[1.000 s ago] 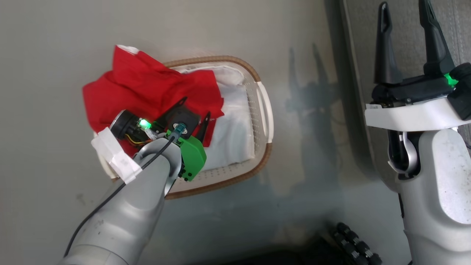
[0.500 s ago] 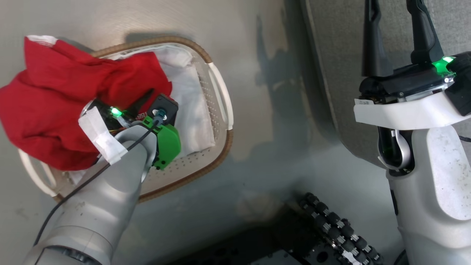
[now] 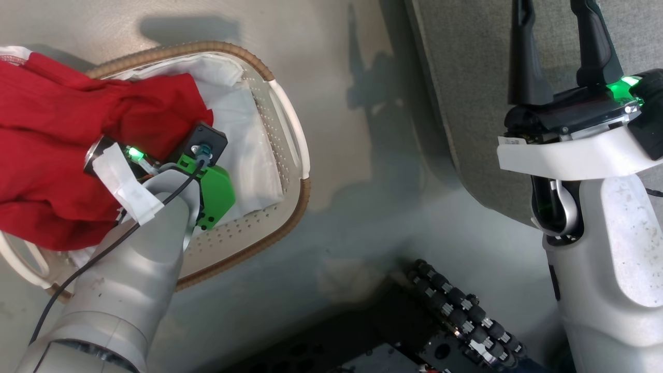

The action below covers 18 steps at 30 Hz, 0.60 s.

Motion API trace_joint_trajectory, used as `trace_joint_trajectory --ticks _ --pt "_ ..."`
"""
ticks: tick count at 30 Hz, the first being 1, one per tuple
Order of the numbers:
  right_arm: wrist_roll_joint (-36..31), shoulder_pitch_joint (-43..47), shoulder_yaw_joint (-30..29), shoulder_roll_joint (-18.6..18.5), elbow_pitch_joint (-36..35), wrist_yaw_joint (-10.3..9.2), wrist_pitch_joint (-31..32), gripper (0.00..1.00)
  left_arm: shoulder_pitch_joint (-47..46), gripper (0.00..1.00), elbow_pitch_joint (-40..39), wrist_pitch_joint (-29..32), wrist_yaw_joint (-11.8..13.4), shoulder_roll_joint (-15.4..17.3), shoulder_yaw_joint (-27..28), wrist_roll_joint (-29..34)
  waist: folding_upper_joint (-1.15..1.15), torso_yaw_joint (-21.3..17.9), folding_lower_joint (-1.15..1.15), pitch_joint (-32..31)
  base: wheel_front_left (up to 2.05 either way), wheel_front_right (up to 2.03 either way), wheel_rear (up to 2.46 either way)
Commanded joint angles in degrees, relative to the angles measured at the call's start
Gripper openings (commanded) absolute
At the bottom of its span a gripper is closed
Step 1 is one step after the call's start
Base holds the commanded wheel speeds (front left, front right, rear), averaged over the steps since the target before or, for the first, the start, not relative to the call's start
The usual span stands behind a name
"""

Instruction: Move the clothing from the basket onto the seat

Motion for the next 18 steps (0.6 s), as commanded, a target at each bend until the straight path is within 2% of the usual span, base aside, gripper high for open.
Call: trace_joint_trajectory --ticks 1,11,18 --pt "-0.33 -0.02 -0.29 -0.11 0.27 -0.05 -0.12 1.00 -0.29 0.00 0.03 -0.72 -0.18 -0.10 0.11 -0.29 0.00 0.66 -0.01 -0.62 0.00 0.00 0.00" --pt "-3.93 2.20 -1.49 -0.16 3.53 -0.05 -0.11 1.00 4.12 0.00 -4.25 -4.73 -2.67 -1.92 1.01 -3.88 0.00 5.77 -0.01 -7.96 0.00 0.00 0.00" --pt "-8.07 6.36 -3.36 -0.19 7.64 -0.05 -0.11 1.00 11.14 0.00 -16.33 -4.98 -4.86 -2.13 1.21 -5.93 0.00 11.21 -0.01 -17.61 0.00 0.00 0.00"
